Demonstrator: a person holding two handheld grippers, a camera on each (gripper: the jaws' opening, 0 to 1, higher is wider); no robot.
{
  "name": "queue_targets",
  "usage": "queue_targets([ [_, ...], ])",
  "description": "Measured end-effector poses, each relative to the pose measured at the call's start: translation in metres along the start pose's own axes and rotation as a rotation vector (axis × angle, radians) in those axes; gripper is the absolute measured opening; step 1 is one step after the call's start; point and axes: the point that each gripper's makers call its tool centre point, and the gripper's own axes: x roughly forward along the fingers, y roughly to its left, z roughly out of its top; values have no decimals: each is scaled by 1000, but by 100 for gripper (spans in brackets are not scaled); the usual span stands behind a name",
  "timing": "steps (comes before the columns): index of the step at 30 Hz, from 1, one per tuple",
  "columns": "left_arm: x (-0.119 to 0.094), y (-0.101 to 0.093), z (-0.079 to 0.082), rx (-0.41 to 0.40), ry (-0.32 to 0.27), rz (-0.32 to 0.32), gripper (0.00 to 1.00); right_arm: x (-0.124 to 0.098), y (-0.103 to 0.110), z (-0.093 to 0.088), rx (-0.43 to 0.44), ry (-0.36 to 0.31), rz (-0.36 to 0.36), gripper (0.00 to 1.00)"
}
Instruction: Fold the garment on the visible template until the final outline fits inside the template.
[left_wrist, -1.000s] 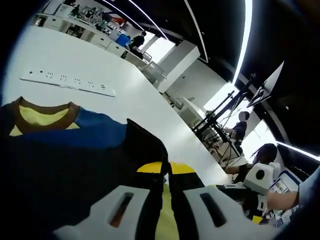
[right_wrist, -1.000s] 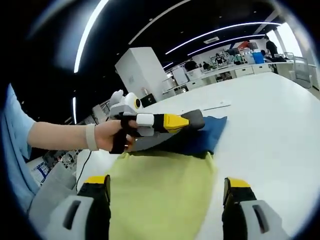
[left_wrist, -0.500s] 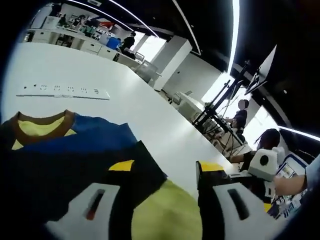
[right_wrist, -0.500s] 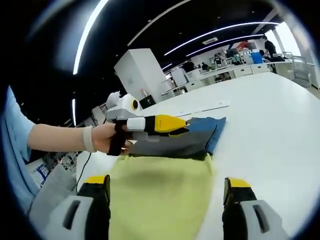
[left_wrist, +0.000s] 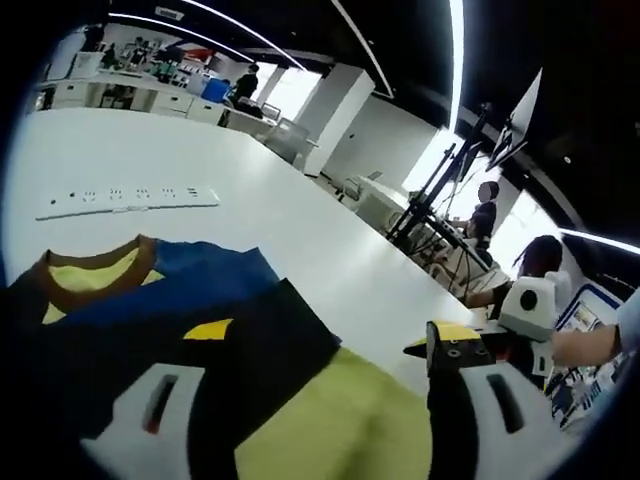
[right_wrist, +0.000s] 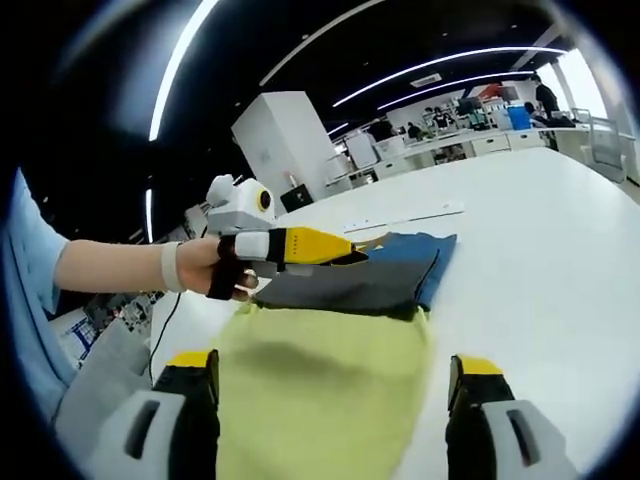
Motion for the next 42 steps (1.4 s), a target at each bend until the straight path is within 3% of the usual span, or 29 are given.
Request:
queue_targets([
  [9, -35, 8, -11, 9, -3, 34, 76, -1, 2, 5, -35, 14, 9, 99],
  [23, -130, 27, -38, 66, 2, 159, 76, -8, 6, -7, -117, 74, 3, 100],
  [42, -221, 36, -61, -6, -48, 290, 77, -6, 15, 0, -141, 69, 14, 100],
])
